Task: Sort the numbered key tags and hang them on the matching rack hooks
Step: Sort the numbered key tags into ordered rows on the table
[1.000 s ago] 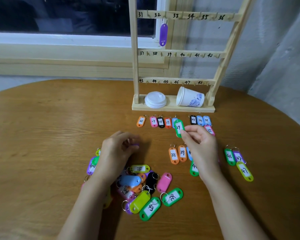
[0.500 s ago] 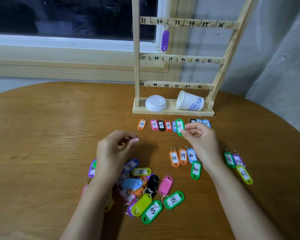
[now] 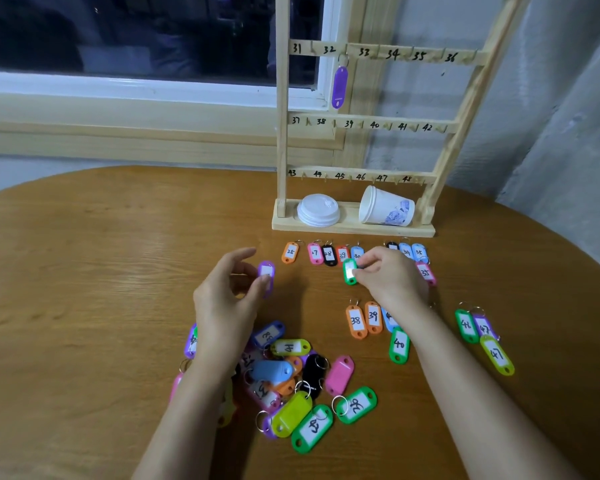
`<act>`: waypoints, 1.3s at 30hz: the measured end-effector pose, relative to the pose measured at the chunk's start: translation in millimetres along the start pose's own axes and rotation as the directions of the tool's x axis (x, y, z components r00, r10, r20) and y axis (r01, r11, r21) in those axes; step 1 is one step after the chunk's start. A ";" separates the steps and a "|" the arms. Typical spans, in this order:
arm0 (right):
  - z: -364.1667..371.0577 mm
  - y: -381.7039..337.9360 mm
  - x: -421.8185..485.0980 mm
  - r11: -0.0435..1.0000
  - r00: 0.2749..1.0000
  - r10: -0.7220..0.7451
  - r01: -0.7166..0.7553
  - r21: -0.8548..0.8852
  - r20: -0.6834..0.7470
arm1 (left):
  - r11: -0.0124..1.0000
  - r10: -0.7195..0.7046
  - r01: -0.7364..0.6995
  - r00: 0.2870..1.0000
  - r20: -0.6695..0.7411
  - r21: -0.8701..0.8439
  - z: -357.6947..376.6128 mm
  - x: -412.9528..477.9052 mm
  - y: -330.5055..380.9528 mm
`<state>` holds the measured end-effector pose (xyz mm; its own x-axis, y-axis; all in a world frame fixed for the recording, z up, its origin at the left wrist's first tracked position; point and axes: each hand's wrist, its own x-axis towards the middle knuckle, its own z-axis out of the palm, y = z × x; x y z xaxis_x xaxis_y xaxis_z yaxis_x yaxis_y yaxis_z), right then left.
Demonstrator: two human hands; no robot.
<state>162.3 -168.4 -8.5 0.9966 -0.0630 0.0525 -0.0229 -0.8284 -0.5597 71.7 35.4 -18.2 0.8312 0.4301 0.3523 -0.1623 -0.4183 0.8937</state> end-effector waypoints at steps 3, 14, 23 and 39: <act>-5.8 -2.3 -4.7 0.999 0.999 -0.040 0.040 -0.024 -0.011 | 1.000 -0.028 0.028 1.000 -0.003 -0.001 -1.4 0.2 1.7; 15.9 -21.2 -67.8 0.812 0.947 -0.320 0.293 0.506 -0.035 | 0.955 -0.131 0.163 0.981 0.142 -0.248 -0.3 -3.4 9.3; 23.0 -24.6 -74.9 0.781 0.939 -0.343 0.292 0.552 -0.012 | 0.949 -0.122 0.206 0.938 0.326 -0.237 3.1 -6.9 8.5; 6.6 -6.6 -68.2 0.723 0.979 -0.174 0.201 0.661 -0.107 | 0.932 0.119 -0.223 0.933 0.339 0.287 -21.8 -12.9 9.2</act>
<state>95.0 -154.9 -13.9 0.9712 0.0225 0.2373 0.2355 -0.2438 -0.9408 47.9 43.5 -8.5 0.9369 0.0802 0.3403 -0.1837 -0.7153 0.6742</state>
